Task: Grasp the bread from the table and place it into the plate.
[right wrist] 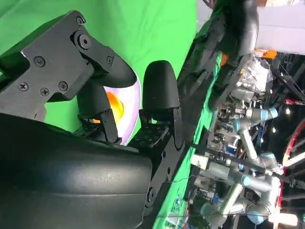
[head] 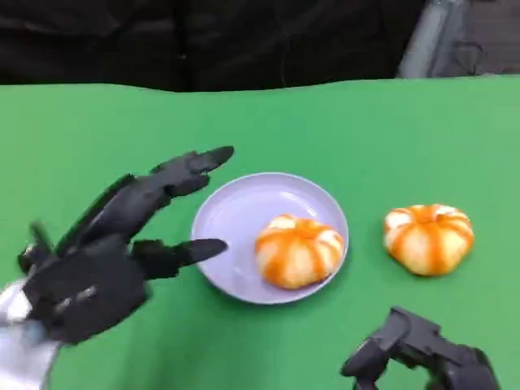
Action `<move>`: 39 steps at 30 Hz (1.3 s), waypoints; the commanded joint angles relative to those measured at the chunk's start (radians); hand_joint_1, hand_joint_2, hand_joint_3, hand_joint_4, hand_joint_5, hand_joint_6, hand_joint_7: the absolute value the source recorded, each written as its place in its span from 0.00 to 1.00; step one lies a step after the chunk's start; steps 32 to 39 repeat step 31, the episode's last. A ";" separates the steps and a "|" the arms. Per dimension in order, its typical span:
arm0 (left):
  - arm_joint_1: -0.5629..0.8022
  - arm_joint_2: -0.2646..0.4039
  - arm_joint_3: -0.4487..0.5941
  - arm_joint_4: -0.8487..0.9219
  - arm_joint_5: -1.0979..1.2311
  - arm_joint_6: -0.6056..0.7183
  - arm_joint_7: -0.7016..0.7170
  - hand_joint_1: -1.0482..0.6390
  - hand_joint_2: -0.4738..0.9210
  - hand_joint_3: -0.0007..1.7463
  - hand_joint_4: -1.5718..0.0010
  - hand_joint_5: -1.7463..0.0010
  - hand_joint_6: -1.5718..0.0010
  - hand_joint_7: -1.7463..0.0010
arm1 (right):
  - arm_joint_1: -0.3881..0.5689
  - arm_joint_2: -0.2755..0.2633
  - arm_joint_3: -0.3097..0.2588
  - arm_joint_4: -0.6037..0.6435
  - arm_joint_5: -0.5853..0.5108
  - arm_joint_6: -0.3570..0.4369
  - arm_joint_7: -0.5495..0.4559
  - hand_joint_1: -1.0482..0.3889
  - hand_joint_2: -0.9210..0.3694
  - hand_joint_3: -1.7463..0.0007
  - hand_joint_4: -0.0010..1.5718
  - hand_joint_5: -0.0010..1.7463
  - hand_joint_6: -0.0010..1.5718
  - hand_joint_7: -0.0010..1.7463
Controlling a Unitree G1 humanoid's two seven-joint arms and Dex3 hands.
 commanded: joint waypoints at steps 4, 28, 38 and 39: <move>0.299 -0.172 0.136 -0.105 -0.197 -0.082 0.097 0.61 0.79 0.57 0.52 0.11 0.53 0.28 | -0.002 -0.015 -0.013 -0.012 0.010 0.012 0.005 0.66 0.43 0.28 0.45 0.92 0.49 0.76; 0.399 -0.155 0.115 -0.031 -0.190 -0.237 -0.005 0.58 0.75 0.54 0.48 0.00 0.56 0.04 | -0.003 -0.042 -0.055 -0.007 0.054 0.001 0.027 0.65 0.43 0.28 0.45 0.91 0.50 0.75; 0.395 -0.156 0.110 -0.025 -0.190 -0.240 -0.004 0.58 0.74 0.55 0.47 0.00 0.56 0.03 | -0.005 -0.040 -0.054 -0.001 0.059 -0.001 0.030 0.66 0.43 0.29 0.45 0.91 0.50 0.75; 0.395 -0.156 0.110 -0.025 -0.190 -0.240 -0.004 0.58 0.74 0.55 0.47 0.00 0.56 0.03 | -0.005 -0.040 -0.054 -0.001 0.059 -0.001 0.030 0.66 0.43 0.29 0.45 0.91 0.50 0.75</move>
